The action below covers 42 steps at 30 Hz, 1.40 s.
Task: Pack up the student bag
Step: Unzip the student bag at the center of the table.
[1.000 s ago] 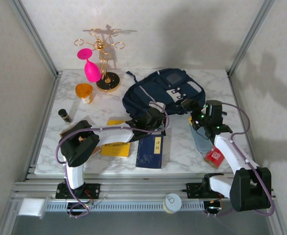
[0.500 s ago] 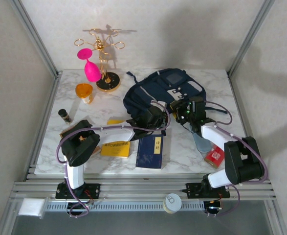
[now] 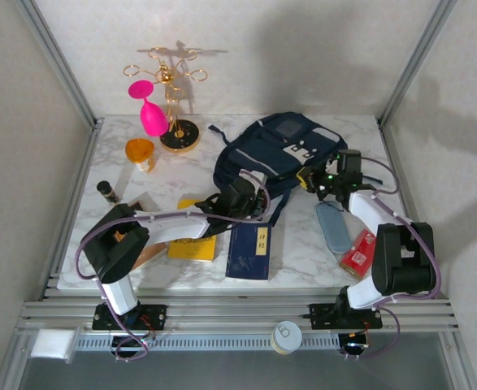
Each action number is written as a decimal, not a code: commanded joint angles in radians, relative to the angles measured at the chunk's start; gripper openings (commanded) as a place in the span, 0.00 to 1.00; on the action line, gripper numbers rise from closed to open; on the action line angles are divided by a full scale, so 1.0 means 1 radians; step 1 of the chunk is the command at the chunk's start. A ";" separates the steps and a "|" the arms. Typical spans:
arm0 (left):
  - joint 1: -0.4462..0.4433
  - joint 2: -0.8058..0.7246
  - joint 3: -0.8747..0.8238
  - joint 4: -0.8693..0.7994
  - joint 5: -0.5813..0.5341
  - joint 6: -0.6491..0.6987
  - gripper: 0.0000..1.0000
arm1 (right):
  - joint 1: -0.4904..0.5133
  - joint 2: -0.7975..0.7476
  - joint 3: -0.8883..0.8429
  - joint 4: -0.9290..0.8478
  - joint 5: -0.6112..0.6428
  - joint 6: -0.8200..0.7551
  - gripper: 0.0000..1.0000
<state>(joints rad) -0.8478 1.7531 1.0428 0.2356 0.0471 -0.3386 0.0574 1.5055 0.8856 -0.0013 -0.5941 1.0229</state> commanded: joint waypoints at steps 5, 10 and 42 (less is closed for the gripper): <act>0.041 -0.017 0.014 -0.126 0.066 0.023 0.00 | -0.073 -0.011 0.051 0.014 0.069 -0.129 0.23; 0.039 -0.002 0.028 -0.055 0.073 -0.057 0.00 | -0.054 -0.100 0.026 -0.083 0.125 -0.139 0.71; 0.070 -0.087 0.039 -0.149 0.103 -0.085 0.00 | 0.348 0.059 0.021 0.112 0.282 0.017 0.12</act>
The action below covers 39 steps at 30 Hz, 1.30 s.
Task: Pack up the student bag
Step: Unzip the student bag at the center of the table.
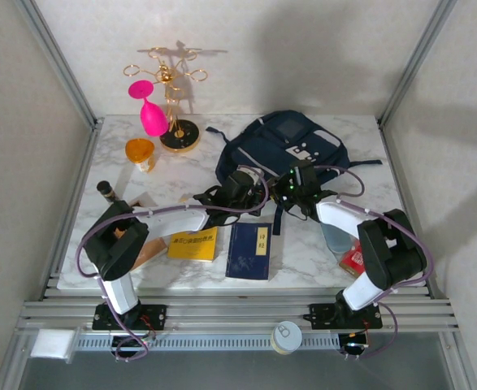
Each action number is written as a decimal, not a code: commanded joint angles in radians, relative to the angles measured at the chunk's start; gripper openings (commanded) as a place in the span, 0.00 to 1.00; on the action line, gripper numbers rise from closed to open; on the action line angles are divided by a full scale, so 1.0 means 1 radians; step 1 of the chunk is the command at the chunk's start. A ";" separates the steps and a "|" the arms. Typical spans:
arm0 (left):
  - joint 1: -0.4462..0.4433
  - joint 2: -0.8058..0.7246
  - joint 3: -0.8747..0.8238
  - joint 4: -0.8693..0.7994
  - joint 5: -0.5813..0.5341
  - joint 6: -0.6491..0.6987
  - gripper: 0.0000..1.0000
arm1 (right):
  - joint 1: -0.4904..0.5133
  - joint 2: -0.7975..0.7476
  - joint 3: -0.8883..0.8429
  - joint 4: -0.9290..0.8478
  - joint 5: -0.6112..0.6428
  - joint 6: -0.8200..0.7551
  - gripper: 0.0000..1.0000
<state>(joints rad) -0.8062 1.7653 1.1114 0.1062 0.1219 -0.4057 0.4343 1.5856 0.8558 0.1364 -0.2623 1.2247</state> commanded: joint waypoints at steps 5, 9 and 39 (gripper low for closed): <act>0.083 -0.164 -0.123 -0.077 0.034 0.028 0.00 | -0.160 -0.132 -0.021 -0.071 -0.182 -0.435 0.08; 0.111 -0.167 -0.137 -0.118 0.033 0.083 0.00 | -0.276 -0.131 0.026 -0.208 -0.260 -0.609 0.09; 0.086 -0.084 -0.044 0.006 0.148 0.012 0.00 | 0.045 -0.253 -0.225 0.143 0.047 0.378 0.99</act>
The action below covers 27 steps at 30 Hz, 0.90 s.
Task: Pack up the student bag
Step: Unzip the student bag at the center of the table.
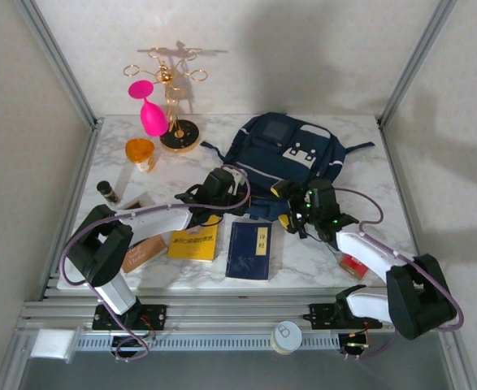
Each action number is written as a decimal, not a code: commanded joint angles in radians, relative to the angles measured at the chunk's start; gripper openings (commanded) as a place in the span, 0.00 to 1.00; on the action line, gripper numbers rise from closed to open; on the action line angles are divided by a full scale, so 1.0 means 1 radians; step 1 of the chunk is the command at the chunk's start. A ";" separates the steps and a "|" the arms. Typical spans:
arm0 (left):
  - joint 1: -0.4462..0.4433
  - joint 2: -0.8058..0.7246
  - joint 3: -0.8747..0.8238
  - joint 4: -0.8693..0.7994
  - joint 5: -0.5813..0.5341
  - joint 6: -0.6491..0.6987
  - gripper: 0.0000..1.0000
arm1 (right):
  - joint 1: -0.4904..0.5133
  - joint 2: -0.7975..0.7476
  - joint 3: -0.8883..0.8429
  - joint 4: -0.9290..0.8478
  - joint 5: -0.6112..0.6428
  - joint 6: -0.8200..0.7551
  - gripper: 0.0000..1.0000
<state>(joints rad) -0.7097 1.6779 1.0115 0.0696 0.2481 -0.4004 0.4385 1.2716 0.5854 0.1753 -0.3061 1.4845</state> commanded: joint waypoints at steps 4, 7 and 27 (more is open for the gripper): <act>-0.020 0.006 0.073 0.024 0.017 0.013 0.00 | 0.049 0.176 0.086 0.130 0.134 0.142 0.96; -0.027 -0.002 0.082 0.012 0.016 0.012 0.00 | 0.045 0.245 0.122 0.119 0.165 0.117 0.79; 0.031 -0.189 -0.091 -0.098 -0.172 -0.046 0.00 | -0.124 0.252 0.299 -0.330 0.073 -0.771 0.00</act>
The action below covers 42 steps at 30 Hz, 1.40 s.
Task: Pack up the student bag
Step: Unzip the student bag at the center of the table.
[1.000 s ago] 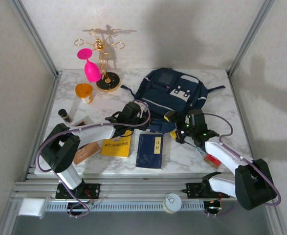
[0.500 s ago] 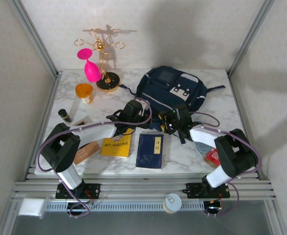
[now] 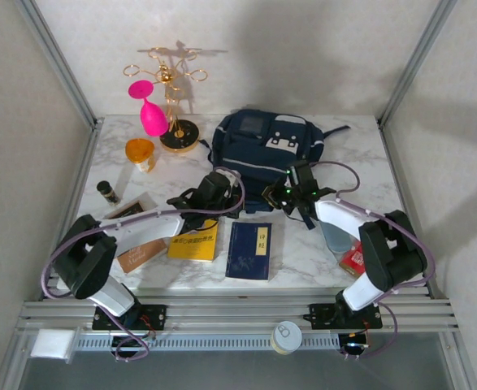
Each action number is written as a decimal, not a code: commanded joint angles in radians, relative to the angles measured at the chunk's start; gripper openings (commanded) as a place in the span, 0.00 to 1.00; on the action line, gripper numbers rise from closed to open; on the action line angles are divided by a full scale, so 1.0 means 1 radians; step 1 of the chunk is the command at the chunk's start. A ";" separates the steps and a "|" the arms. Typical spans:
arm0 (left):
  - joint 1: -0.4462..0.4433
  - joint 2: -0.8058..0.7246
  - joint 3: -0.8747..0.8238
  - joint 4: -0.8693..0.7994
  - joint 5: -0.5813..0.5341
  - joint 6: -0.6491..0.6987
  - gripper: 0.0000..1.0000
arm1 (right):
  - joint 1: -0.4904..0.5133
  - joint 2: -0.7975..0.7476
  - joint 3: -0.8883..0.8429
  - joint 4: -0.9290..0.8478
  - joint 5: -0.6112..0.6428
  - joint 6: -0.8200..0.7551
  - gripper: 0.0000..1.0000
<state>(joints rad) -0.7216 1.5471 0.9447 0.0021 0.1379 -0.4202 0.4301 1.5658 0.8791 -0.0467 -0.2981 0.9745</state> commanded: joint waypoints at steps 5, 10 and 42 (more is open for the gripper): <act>0.070 0.000 -0.017 -0.050 -0.064 -0.020 0.00 | -0.259 -0.066 0.063 -0.206 0.058 -0.379 0.00; 0.090 0.071 0.041 -0.031 0.009 -0.012 0.00 | -0.273 -0.062 0.102 -0.212 0.013 -0.370 0.15; 0.051 0.119 0.116 -0.100 0.255 0.142 0.51 | -0.025 -0.102 -0.094 -0.019 0.139 0.265 0.88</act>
<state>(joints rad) -0.6727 1.6508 1.0058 -0.0425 0.3283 -0.3275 0.4038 1.4117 0.7555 -0.1024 -0.2035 1.1927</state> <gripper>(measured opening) 0.494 0.898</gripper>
